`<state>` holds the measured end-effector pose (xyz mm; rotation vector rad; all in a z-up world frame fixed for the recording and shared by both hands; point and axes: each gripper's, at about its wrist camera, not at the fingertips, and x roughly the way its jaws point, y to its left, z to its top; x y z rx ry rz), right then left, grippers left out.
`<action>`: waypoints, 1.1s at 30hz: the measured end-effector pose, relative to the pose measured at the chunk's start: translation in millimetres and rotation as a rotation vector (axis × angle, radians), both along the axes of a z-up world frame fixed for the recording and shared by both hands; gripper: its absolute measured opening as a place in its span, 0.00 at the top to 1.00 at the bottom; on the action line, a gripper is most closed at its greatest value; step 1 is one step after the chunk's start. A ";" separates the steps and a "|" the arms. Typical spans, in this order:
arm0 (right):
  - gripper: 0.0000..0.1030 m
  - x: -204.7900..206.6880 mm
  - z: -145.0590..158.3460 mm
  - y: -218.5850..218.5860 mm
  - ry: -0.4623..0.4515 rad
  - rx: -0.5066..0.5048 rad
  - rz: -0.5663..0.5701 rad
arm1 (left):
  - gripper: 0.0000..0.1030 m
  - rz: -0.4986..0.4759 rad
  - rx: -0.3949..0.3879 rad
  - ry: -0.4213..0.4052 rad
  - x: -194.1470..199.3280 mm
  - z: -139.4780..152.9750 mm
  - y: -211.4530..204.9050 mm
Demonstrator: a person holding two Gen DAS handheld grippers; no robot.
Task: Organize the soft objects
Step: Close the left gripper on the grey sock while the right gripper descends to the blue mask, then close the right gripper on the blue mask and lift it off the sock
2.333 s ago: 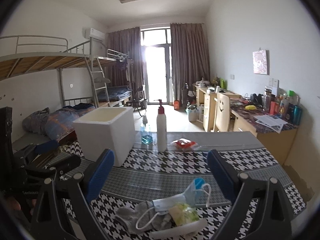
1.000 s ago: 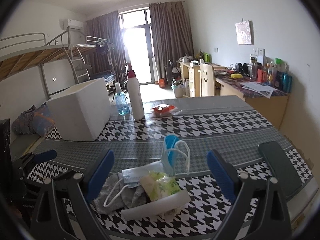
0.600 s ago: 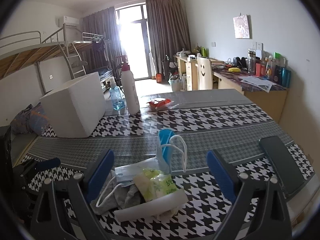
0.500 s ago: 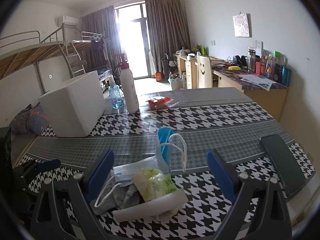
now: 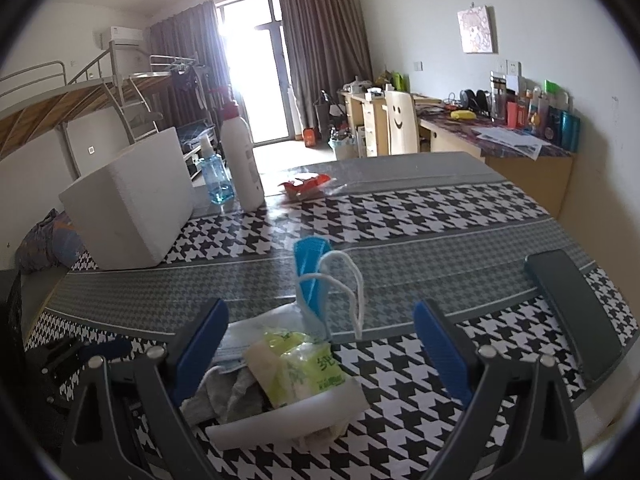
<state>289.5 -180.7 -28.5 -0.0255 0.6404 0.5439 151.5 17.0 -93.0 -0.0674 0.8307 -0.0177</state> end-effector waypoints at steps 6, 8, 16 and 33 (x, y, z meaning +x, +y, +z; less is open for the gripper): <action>0.07 6.5 -4.9 1.4 0.027 0.005 -0.006 | 0.50 -0.006 0.007 0.017 2.4 -4.4 -4.8; 0.07 8.8 -6.0 1.8 0.033 0.008 -0.007 | 0.58 0.001 0.025 0.017 2.8 -3.9 -6.2; 0.07 22.8 -10.3 5.9 0.078 0.031 -0.019 | 0.84 -0.051 0.011 0.019 2.7 -3.0 -14.6; 0.81 27.3 -21.6 22.6 0.152 0.035 0.069 | 0.85 -0.087 -0.033 0.007 0.9 -2.3 -11.9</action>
